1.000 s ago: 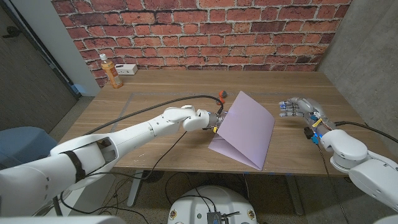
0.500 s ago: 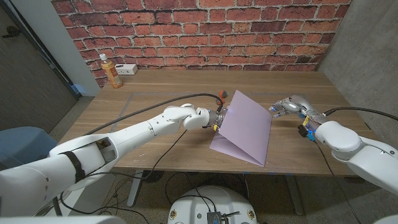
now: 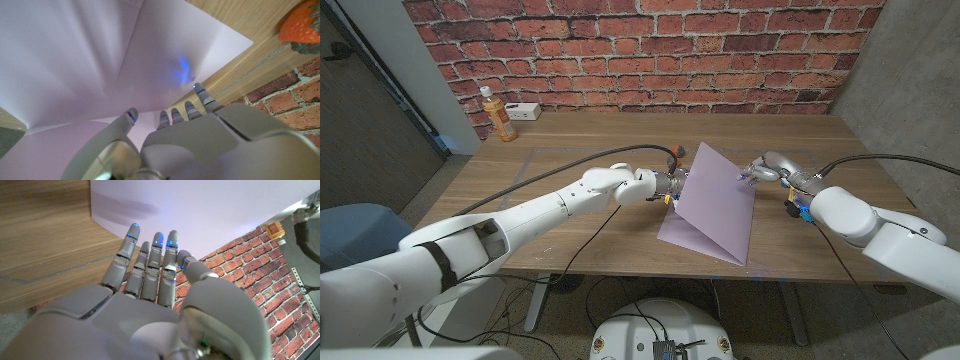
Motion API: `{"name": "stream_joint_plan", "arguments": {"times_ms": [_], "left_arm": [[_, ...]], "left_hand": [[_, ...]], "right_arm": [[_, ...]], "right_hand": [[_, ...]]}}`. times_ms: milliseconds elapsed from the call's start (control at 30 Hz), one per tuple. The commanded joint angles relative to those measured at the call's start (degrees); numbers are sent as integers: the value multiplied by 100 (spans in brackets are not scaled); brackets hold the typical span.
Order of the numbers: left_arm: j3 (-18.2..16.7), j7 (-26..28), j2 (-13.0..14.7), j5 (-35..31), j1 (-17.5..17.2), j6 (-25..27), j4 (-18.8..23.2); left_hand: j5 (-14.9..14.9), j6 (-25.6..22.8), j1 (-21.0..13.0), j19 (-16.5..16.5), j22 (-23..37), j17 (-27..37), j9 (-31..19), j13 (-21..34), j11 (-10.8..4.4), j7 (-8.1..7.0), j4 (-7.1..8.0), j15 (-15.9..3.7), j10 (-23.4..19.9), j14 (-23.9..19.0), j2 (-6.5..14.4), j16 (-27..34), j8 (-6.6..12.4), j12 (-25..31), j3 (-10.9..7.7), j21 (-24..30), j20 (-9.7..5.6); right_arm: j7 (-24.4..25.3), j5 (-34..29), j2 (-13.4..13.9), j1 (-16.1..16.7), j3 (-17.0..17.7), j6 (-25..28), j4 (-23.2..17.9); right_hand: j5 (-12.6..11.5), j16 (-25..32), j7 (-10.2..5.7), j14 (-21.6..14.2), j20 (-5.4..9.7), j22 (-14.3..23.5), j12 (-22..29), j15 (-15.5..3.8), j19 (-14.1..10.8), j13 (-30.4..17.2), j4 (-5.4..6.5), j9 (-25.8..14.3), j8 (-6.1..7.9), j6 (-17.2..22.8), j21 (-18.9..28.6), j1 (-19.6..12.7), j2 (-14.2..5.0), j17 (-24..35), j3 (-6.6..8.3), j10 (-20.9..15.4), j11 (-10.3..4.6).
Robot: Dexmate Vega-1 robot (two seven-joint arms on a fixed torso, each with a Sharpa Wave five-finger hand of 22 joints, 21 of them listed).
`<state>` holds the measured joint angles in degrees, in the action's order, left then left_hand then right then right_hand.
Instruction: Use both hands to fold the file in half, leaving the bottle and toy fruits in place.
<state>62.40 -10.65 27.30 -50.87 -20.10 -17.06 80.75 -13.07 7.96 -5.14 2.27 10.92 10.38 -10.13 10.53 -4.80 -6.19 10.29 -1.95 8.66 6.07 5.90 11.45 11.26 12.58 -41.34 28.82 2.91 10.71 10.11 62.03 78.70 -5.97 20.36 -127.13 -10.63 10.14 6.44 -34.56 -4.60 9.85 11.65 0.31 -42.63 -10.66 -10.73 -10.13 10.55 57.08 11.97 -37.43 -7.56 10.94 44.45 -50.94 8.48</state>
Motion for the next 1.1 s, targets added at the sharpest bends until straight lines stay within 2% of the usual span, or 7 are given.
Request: {"name": "stream_joint_plan", "arguments": {"times_ms": [33,200,267,367,567,900,1100], "left_arm": [[-73,518,30,-21,44,-149,-2],[-184,889,155,-128,-22,-159,172],[-243,961,221,-210,-67,-66,313],[-331,986,327,-367,-145,142,561],[-521,986,561,-809,-360,731,1104],[-948,1069,981,-1175,-790,1360,1895],[-1238,1724,1223,-1420,-1094,1506,2264]], "left_hand": [[-1,-221,-8,-126,-8,-10,-11,13,55,11,-21,-195,-191,-148,505,35,78,66,-94,46,23],[35,-878,-153,-343,-24,-42,-10,6,174,94,-107,-57,-675,-560,478,48,175,148,-249,86,130],[62,-1156,-219,-378,-26,-42,-12,7,195,190,-131,7,-853,-660,473,28,203,165,-309,78,210],[120,-1542,-346,-414,-28,-53,-15,8,194,225,-243,30,-1125,-851,443,33,248,204,-341,64,245],[211,-2164,-481,-667,-32,-52,-18,18,200,286,-321,-18,-1995,-1561,333,123,256,377,-365,96,349],[238,-2471,-511,-862,-32,-43,-20,27,214,267,-335,-35,-2519,-2056,269,157,207,445,-363,119,402],[247,-2825,-502,-1088,-31,-28,-23,38,215,300,-297,-64,-3000,-2582,271,224,206,503,-360,158,460]], "right_arm": [[-259,-652,162,-999,-1250,216,67],[-479,-815,134,-1311,-1576,430,97],[-527,-866,106,-1409,-1679,477,129],[-547,-954,78,-1516,-1790,577,138],[-677,-1140,0,-1776,-2060,786,156],[-1030,-1711,-190,-2316,-2702,1397,137],[-1148,-1872,-295,-2480,-2913,1642,144]], "right_hand": [[24,78,-53,-242,77,14,63,-105,-129,-11,36,-16,33,133,25,-60,43,-35,106,-155,-16],[13,137,-82,-602,142,13,120,-104,-366,-2,34,-17,85,369,88,-73,92,-84,233,-436,-15],[11,128,-66,-624,145,13,119,-99,-388,0,30,-17,80,379,91,-77,102,-92,259,-458,-6],[9,114,-54,-642,140,13,107,-66,-390,1,23,-17,76,392,86,-82,122,-101,290,-453,-19],[10,101,-56,-674,126,13,100,-78,-387,2,29,-16,71,413,75,-77,142,-106,332,-478,-6],[13,85,-76,-713,125,14,98,-108,-397,4,28,-16,62,438,66,-77,170,-107,389,-529,-12],[19,78,-84,-717,128,14,80,-112,-397,5,31,-16,54,445,59,-79,180,-98,410,-519,-27]]}}
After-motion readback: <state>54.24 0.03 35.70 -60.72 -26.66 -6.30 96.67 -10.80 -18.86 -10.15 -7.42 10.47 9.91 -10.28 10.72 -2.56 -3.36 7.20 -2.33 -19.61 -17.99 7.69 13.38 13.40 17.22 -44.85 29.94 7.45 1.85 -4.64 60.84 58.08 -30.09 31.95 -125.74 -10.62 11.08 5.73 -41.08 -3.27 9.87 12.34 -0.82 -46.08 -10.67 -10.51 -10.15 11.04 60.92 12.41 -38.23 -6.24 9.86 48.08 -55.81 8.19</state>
